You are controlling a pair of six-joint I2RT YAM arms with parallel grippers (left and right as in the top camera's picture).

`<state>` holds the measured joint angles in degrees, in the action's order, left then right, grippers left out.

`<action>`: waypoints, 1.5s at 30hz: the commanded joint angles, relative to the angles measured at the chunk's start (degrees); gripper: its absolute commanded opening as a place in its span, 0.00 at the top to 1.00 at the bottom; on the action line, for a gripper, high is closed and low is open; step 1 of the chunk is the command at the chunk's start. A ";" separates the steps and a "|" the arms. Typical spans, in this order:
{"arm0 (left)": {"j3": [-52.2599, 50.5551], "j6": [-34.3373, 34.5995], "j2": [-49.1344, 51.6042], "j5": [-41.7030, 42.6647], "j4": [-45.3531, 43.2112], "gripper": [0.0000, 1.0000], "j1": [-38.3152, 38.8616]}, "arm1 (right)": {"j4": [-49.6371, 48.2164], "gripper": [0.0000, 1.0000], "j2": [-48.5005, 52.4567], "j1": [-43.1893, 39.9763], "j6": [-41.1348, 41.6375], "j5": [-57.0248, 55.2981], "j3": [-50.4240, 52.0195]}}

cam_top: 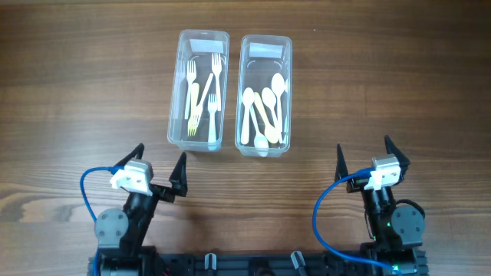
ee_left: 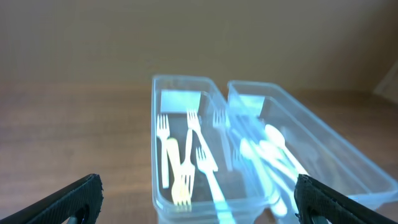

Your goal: Pack container

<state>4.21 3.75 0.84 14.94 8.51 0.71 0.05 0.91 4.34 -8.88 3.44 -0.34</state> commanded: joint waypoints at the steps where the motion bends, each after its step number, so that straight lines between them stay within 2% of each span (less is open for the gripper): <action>1: -1.53 -0.63 -0.66 0.55 -0.11 0.00 0.13 | -0.24 0.00 -0.26 -0.24 -0.02 0.46 0.04; 6: -1.53 -11.17 -0.66 0.15 -0.09 0.00 0.02 | -0.26 0.00 -0.26 -0.24 0.02 0.46 0.04; 12: -1.60 -11.28 -0.66 -2.67 -0.11 0.00 -0.26 | -0.26 0.00 -0.26 -0.24 0.00 0.46 0.04; 18: -1.60 -11.23 -0.66 -2.82 -0.13 0.00 -3.82 | -0.26 0.00 -0.26 -0.24 0.00 0.46 0.04; 45: -1.60 -11.23 -0.57 -2.82 -0.11 0.00 -3.82 | -0.26 0.00 -0.26 -0.24 0.00 0.46 0.04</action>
<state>3.09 -6.61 0.84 12.67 8.56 -2.76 0.05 0.91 4.34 -8.91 3.44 -0.34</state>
